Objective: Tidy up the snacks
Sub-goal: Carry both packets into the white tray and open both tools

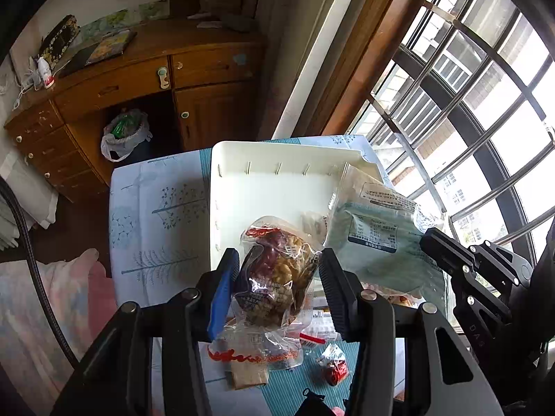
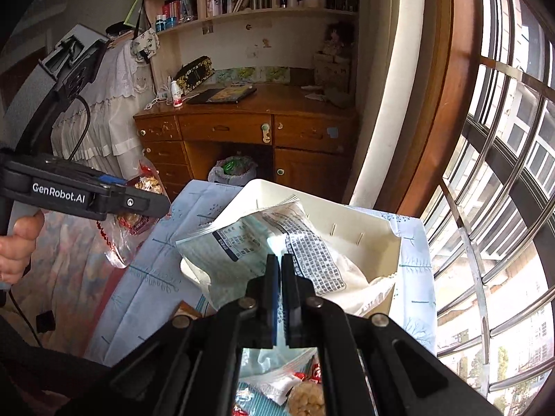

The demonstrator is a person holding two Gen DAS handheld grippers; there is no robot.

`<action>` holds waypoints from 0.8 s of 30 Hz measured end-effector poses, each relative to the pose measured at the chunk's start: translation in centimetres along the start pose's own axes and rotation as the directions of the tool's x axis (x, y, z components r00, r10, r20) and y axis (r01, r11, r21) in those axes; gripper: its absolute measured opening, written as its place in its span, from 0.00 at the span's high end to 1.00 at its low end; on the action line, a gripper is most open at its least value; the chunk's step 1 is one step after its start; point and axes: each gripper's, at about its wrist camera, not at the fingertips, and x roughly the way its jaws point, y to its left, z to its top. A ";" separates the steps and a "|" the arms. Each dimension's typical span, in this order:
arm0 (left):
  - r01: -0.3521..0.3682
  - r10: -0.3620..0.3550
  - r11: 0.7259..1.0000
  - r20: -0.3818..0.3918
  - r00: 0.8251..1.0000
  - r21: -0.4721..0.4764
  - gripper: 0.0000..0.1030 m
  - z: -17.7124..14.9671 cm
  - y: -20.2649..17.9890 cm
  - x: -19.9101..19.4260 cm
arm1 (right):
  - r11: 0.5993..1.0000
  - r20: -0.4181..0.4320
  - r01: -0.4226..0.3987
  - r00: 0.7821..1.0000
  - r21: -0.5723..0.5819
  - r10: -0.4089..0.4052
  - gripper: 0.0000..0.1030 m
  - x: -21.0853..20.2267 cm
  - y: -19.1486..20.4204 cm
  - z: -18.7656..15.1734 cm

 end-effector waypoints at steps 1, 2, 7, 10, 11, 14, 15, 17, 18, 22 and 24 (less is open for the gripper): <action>0.004 -0.004 1.000 0.003 1.000 -0.008 0.55 0.2 0.1 0.6 | 1.000 0.007 0.000 1.000 0.006 0.000 0.98 0.5 -0.4 0.2; 0.008 -0.008 1.000 0.005 1.000 -0.016 0.55 0.5 0.1 1.1 | 1.000 0.010 -0.001 1.000 0.013 0.001 0.98 1.1 -0.9 0.4; 0.029 -0.028 0.999 0.020 0.999 -0.040 0.55 1.1 0.5 3.7 | 0.999 -0.001 0.004 1.000 0.037 -0.004 0.98 3.9 -2.6 0.9; 0.030 -0.029 0.998 0.017 0.999 -0.054 0.54 1.4 0.6 5.0 | 0.998 -0.003 0.004 1.000 0.055 -0.004 0.98 5.4 -3.5 1.0; 0.031 -0.030 0.998 0.017 0.999 -0.057 0.54 1.6 0.6 5.3 | 0.998 -0.009 0.006 1.000 0.062 -0.006 0.98 5.9 -3.7 1.0; 0.033 -0.031 0.997 0.031 0.999 -0.069 0.50 1.8 0.6 5.7 | 0.997 -0.019 0.016 1.000 0.071 -0.015 0.96 6.9 -4.0 1.1; 0.033 -0.032 0.997 0.028 0.999 -0.066 0.48 1.9 0.6 5.8 | 0.997 -0.020 0.024 1.000 0.076 -0.023 0.95 7.1 -4.1 1.1; 0.021 -0.020 0.998 0.016 1.000 -0.053 0.41 2.0 0.4 6.0 | 0.995 -0.009 0.035 0.999 0.090 -0.035 0.95 7.3 -4.3 1.2; 0.017 -0.016 0.999 0.016 1.000 -0.048 0.41 2.0 0.4 6.0 | 0.995 -0.005 0.038 0.999 0.095 -0.038 0.95 7.3 -4.3 1.2; 0.017 -0.016 0.998 0.013 1.000 -0.053 0.41 1.8 0.5 5.6 | 0.992 -0.032 0.053 0.998 0.111 -0.050 0.95 7.7 -4.6 1.2; 0.012 -0.012 0.998 0.013 1.000 -0.054 0.40 1.7 0.6 5.2 | 0.990 -0.032 0.053 0.998 0.131 -0.050 0.95 7.5 -4.8 1.1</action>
